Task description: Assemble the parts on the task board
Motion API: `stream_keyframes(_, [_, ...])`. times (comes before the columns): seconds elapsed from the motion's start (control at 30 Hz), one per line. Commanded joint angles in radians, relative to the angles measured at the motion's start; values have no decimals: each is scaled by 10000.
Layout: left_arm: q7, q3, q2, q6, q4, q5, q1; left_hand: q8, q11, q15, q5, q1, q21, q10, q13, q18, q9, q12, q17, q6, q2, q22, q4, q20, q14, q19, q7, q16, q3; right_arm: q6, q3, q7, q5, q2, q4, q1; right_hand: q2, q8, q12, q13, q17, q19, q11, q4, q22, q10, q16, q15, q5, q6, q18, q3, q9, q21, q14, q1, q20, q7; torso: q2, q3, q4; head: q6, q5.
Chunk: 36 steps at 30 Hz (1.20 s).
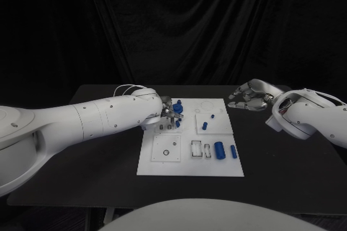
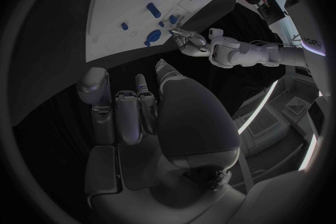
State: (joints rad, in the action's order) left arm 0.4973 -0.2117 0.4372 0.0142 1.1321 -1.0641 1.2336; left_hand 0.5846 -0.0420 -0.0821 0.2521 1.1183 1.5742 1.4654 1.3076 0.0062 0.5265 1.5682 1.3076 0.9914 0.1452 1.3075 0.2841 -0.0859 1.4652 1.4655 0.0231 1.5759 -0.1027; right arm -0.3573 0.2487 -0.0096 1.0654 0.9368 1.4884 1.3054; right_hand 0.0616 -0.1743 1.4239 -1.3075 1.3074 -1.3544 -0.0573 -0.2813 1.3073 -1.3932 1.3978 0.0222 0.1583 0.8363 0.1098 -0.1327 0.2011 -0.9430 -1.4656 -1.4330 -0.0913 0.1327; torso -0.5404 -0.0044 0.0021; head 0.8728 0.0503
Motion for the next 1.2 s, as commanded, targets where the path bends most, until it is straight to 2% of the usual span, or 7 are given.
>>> stream_keyframes(0.03, [-222, 11, -57, 41, -52, -12, -54, -55, -23, -49, 56, 132, -34, 1054, 2632, -62, 15, 26, 2632, -61, -3, 2633, -11, -46, 1056, 1053, -7, -51, 72, 89, -8, -164, 11, -12, -2, -34, -120, -64, -39, -683, 361, 89, 9, 13, 1078, 58, -62, -76, 52, 24, 61, -37, -10, 63, -200, -2, 6, 69, 0, 1, -1, -2, -16])
stream_keyframes(0.4, [-308, 12, -153, 176, -222, -12, -113, -147, -10, -38, 73, 195, -34, 1054, 2632, -62, 29, 26, 2632, -80, 7, 2633, -44, -38, 1056, 1053, 8, -51, 129, 121, -9, -154, 11, -45, 11, -51, -129, -67, -37, -685, 365, 95, 5, 11, 1073, 56, -59, -79, 53, 22, 64, -37, -15, 84, -201, -1, 3, 73, 5, 1, 9, -2, -46])
stream_keyframes(0.6, [-358, 12, -197, 245, -302, -12, -156, -183, -5, -34, 78, 228, -34, 1054, 2632, -62, 38, 26, 2632, -81, 6, 2633, -62, -34, 1056, 1053, 13, -51, 156, 160, -9, -161, 11, -75, 15, -55, -129, -67, -37, -685, 365, 95, 5, 11, 1073, 56, -59, -79, 53, 22, 64, -37, -15, 84, -201, -1, 3, 73, 0, 3, -5, -2, -54])
stream_keyframes(0.7, [-385, 12, -218, 271, -335, -12, -174, -202, -3, -33, 79, 241, -34, 1054, 2632, -62, 42, 26, 2632, -86, 6, 2633, -68, -33, 1056, 1053, 16, -51, 168, 178, -9, -167, 11, -86, 13, -56, -129, -67, -37, -685, 365, 95, 5, 11, 1073, 56, -59, -79, 53, 22, 64, -37, -15, 84, -201, -1, 3, 73, -7, 2, 11, -2, -78])
stream_keyframes(1.2, [-387, 12, -289, 506, -434, -12, -252, -253, 3, -28, 81, 278, -34, 1054, 2632, -62, 52, 26, 2632, -96, -2, 2633, -88, -28, 1056, 1053, 26, -51, 199, 291, -10, -227, 11, -143, -10, -59, -149, -77, -52, -664, 335, 108, -1, 16, 1062, 76, -83, -85, 63, 28, 72, -43, -22, 126, -190, -10, -3, 77, -14, 2, -2, -2, -71])
